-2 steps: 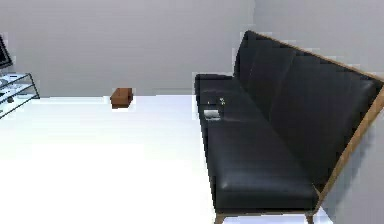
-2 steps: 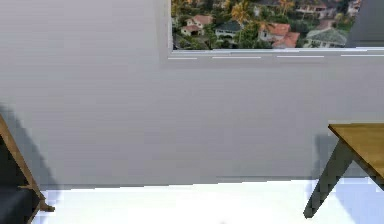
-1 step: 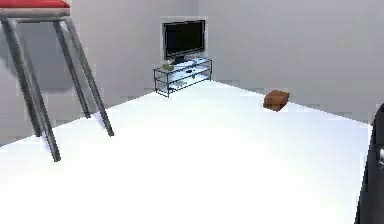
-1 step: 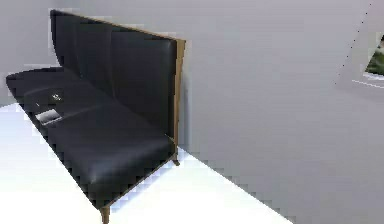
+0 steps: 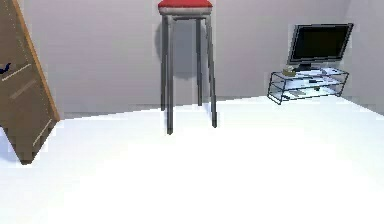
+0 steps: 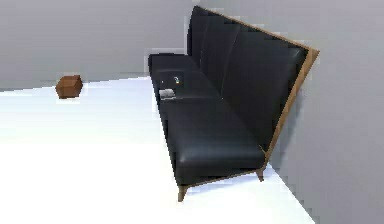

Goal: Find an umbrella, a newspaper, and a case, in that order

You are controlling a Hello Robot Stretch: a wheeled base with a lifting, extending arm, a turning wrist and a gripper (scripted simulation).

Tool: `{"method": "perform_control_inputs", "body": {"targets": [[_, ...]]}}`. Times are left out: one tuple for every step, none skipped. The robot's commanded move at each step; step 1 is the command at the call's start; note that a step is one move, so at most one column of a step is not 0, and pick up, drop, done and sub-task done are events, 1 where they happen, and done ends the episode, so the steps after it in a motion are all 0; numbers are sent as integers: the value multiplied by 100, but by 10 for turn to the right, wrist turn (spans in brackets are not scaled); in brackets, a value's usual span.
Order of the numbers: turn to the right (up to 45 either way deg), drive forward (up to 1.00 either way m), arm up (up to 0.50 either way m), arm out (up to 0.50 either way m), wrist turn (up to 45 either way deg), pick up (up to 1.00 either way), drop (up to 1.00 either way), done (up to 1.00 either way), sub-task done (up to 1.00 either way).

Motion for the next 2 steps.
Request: {"method": "perform_control_inputs", "body": {"targets": [[0,45,0,0,0,0,0,0,0],[-450,0,0,0,0,0,0,0,0]]}}
